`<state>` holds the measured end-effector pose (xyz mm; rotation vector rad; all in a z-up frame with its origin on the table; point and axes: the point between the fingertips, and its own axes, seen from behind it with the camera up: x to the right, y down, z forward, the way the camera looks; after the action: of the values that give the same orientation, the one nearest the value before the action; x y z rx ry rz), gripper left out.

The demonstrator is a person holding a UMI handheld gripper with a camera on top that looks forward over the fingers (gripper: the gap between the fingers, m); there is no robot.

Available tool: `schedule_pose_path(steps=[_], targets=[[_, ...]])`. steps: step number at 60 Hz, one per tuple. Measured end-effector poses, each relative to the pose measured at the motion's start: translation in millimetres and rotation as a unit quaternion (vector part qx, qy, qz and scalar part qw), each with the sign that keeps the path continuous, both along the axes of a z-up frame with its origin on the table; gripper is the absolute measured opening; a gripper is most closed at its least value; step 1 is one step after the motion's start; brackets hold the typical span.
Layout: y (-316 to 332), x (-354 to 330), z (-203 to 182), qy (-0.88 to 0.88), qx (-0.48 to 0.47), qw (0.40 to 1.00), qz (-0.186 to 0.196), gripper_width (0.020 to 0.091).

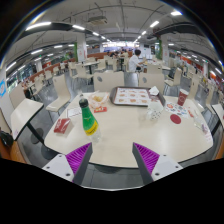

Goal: Pour water

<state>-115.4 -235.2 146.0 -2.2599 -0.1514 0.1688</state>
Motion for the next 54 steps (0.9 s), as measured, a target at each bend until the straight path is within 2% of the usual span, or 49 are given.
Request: schedule_pose_path(steps=[16, 29, 37, 44, 51, 53, 54], targets=[[4.5, 9.1, -9.1, 0.002, 0.010, 1.000, -0.027, 0.0831], [19.2, -47.0, -36.1, 0.033, 0.081, 0.996, 0.023, 0.0834], [55.7, -85.5, -57.6, 0.046, 0.123, 0.991, 0.005, 0.0834], [104.1, -99.1, -74.7, 0.031, 0.155, 0.987, -0.029, 0.0829], [148.6, -112.8, -71.2, 0.001, 0.197, 0.980, -0.036, 0.0829], [159.1, -115.8, -69.1, -0.009, 0.211, 0.977, -0.036, 0.0792], [163.5, -117.1, -69.6, -0.015, 0.215, 0.976, -0.035, 0.0749]])
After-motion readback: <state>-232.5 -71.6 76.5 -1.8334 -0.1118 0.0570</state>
